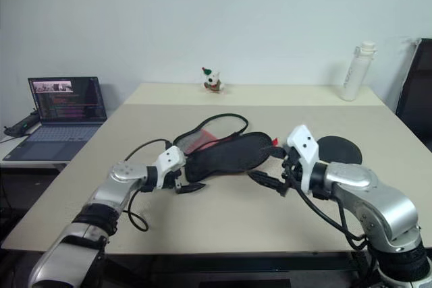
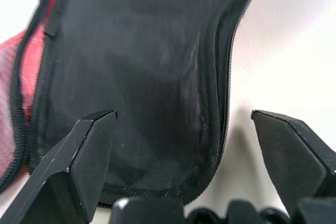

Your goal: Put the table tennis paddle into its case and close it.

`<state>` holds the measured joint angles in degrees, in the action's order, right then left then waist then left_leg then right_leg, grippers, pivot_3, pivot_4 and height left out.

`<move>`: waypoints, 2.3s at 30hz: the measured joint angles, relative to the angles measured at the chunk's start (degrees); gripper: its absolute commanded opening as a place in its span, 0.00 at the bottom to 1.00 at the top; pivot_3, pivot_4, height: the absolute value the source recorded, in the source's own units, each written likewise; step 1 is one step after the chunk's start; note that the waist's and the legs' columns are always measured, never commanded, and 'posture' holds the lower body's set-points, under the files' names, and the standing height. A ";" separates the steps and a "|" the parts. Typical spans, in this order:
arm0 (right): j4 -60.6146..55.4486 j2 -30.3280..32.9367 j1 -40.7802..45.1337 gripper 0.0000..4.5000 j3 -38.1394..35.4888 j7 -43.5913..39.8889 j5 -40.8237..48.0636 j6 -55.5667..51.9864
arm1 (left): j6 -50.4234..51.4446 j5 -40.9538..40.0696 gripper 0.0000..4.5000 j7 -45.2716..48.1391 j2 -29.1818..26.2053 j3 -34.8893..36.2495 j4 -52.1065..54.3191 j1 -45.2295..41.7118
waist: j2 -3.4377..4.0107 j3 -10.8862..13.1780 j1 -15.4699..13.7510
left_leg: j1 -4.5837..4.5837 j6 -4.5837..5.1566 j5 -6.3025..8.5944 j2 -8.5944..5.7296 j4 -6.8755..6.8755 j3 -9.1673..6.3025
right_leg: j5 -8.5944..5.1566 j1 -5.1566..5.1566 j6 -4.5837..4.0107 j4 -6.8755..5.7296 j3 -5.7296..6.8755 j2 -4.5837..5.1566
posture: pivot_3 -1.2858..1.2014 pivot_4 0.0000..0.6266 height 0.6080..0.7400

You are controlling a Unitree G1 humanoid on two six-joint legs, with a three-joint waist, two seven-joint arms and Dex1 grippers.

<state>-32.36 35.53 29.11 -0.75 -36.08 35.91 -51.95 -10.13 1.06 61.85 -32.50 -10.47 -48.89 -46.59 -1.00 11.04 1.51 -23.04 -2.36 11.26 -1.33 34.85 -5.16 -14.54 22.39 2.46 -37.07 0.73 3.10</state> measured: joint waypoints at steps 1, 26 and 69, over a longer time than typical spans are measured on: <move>0.09 -0.02 0.00 0.88 0.02 0.01 -0.35 0.29 | -0.71 0.32 0.99 -0.07 0.23 -0.16 -0.91 -0.25 | 0.00 0.00 0.00 | 0.00 0.00 0.00 0.00 0.01 0.00 | 0.00 0.00 0.00 -0.01 0.00 0.00 | 0.52 0.24 1.00; 1.26 -0.28 -4.47 0.88 -3.02 2.44 -1.28 2.91 | -1.56 -0.38 0.00 2.31 1.98 2.89 -7.65 -1.50 | -0.03 -0.02 0.23 | 0.14 0.02 -0.02 0.05 0.09 -0.02 | 0.02 -0.05 0.02 -0.25 0.00 -0.03 | 0.52 0.24 1.00; 11.19 -12.63 -10.93 0.88 -10.78 25.88 -1.31 -14.75 | 40.05 -19.10 0.78 2.46 0.12 8.69 41.13 15.45 | -0.05 -0.01 0.05 | 0.06 0.02 -0.02 0.07 0.07 0.06 | 0.06 -0.05 -0.03 -0.02 -0.12 0.04 | 0.52 0.24 1.00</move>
<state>-21.17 22.90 18.19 -11.52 -10.19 34.59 -66.71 29.91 -18.04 64.31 -32.38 -1.77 -7.77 -31.14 -1.05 11.03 1.55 -22.98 -2.34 11.25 -1.26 34.93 -5.10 -14.48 22.33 2.43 -37.09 0.61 3.14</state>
